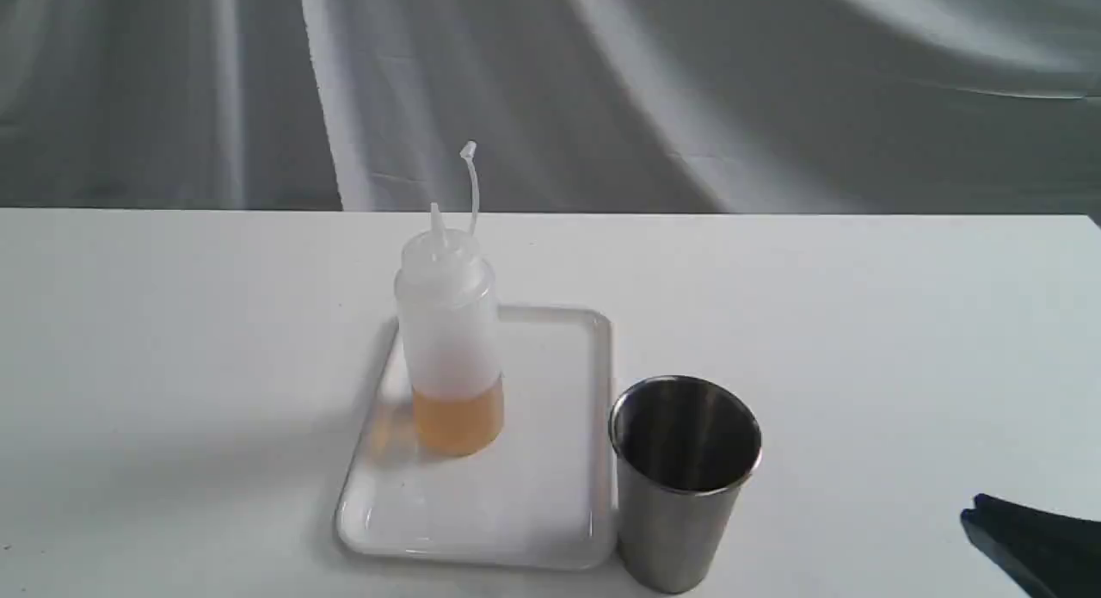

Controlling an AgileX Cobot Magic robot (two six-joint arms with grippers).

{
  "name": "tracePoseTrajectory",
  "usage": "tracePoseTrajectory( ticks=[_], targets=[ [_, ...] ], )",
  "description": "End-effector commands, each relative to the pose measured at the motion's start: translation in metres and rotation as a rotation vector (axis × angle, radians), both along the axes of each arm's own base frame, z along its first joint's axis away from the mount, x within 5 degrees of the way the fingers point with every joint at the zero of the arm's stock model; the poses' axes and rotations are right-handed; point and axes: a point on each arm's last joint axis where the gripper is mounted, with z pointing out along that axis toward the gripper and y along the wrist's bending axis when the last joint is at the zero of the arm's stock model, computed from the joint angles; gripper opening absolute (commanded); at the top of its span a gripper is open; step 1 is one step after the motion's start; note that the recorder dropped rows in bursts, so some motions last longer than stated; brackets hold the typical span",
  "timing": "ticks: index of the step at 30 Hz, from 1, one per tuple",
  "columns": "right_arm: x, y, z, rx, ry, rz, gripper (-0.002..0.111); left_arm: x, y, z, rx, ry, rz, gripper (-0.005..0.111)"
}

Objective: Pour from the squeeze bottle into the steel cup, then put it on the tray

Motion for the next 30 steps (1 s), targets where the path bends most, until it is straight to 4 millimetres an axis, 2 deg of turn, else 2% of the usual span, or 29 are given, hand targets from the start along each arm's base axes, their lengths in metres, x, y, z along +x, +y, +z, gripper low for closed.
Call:
tracePoseTrajectory(
  ticks=[1,11,26,30],
  targets=[
    [-0.002,-0.012,0.003,0.041,-0.037,-0.063,0.000,0.000,0.000,-0.001,-0.006,-0.006,0.002,0.000],
    [-0.005,-0.039,0.011,0.101,-0.101,-0.276,0.000,0.000,0.000,-0.001,-0.006,-0.006,0.002,0.000],
    [-0.006,-0.058,0.011,0.092,-0.119,-0.471,0.000,0.000,0.000,-0.001,-0.006,-0.006,0.002,0.000],
    [-0.011,-0.064,0.012,0.220,-0.138,-0.538,0.000,0.000,0.000,-0.001,-0.006,-0.006,0.002,0.000]
  ],
)
